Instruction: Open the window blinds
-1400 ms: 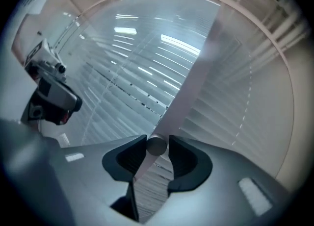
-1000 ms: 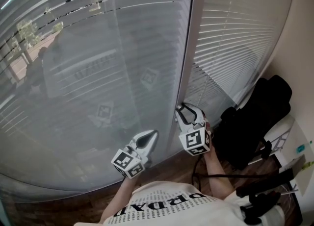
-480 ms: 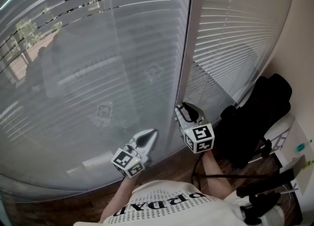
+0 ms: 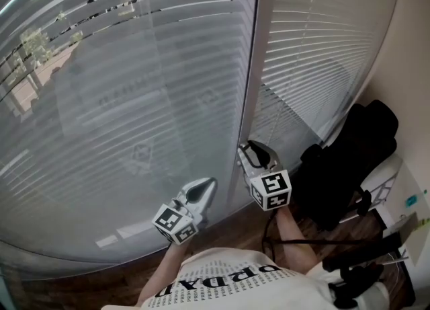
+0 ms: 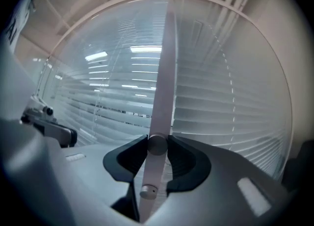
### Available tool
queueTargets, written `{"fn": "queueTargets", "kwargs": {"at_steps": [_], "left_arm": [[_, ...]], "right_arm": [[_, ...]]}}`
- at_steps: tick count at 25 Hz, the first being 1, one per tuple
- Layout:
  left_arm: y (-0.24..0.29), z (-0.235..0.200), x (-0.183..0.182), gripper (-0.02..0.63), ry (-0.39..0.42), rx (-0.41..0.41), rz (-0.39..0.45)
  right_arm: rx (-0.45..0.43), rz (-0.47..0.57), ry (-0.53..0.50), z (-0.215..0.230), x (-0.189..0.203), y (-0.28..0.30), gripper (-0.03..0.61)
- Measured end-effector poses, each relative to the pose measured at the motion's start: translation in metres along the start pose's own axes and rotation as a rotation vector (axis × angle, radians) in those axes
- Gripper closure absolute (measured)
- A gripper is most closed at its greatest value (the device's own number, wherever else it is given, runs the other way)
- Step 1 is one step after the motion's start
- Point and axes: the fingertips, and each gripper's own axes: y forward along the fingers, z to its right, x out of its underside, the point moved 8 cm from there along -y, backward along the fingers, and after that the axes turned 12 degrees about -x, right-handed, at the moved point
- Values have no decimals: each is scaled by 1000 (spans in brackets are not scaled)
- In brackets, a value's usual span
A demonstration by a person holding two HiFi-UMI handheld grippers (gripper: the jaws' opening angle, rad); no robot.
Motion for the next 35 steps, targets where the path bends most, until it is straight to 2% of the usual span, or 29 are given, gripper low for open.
{"fn": "queueTargets", "kwargs": {"at_steps": [6,8,12,17,23,28,35], "left_arm": [[1,-1,1,621,5,5,2],[2,0,1,621,2,8,4],[2,1,1,621,-1,9,0],[1,-1,0,621,2,5,1],[1,-1,0,621,-4,5,-3],[2,0,1,621,-4,14,-3],[3,0,1,621,-8,14,-3]], "right_arm": [[46,-205,-484,-16,-8,0,428],[46,-257,-559,-17,-7,3,428],[48,-275,-599,-16,-3,6,443],[45,-246,-540,-15,-4,5,446],[20,-186,-330,-10,-4,3,448],[-3,-106,-110,-3,-2,1,448],[-20,-54,30,3,2,1,446]]}}
